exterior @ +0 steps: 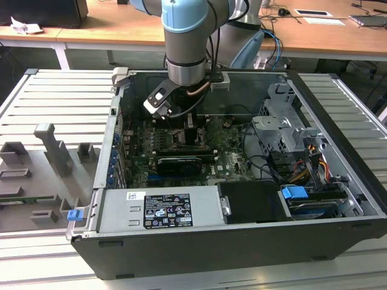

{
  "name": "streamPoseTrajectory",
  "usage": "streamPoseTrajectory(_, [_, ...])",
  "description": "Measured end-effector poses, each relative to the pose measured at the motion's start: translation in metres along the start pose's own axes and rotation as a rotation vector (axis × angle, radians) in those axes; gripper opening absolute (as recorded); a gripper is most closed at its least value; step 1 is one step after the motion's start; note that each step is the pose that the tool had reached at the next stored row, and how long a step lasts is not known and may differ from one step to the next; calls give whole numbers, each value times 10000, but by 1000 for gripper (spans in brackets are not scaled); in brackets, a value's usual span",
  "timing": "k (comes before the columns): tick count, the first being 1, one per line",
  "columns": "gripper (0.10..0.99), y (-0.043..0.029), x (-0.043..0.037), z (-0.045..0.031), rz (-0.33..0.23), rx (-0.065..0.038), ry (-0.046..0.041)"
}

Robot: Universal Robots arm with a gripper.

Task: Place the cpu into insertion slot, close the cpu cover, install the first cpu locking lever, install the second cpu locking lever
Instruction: 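Place the cpu into insertion slot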

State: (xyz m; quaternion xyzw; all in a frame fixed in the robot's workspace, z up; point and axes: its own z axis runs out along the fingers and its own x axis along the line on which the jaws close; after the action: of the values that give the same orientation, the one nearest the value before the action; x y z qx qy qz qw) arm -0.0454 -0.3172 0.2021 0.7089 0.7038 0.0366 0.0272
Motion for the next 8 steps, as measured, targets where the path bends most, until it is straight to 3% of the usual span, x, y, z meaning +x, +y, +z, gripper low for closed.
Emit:
streamPoseTrajectory(3, [537,0,0,0,1,0,0])
streamPoseTrajectory(4, [604,0,0,0,1,0,-1])
streamPoseTrajectory(8, [604,1,0,-9,0,0,-1])
